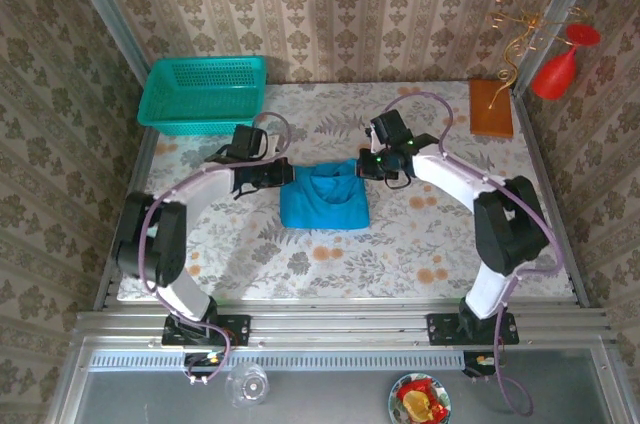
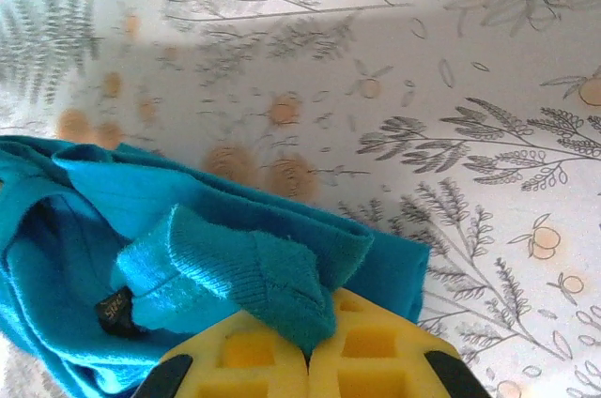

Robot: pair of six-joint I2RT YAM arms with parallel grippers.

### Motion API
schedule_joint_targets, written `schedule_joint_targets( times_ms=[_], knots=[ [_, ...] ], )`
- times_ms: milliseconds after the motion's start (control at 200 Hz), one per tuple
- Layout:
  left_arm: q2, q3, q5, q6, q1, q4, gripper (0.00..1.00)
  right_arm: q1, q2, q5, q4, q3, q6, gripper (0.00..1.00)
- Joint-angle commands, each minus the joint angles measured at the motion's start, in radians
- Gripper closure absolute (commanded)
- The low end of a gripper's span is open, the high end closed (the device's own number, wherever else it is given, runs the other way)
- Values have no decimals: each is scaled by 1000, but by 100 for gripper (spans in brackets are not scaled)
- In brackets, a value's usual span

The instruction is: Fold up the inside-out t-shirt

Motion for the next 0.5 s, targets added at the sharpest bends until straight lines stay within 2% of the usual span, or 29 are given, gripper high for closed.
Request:
schedule_joint_targets(
  times_ms=[0,265,495],
  knots=[
    [84,77,53,35,11,-49,100,-21,73,-35,-54,46,12,100],
    [250,185,55,38,18,-123,100,-38,180,-46,-48,39,23,100],
    [241,159,66,32,18,-125,100,-37,193,-67,-42,27,32,100]
  ],
)
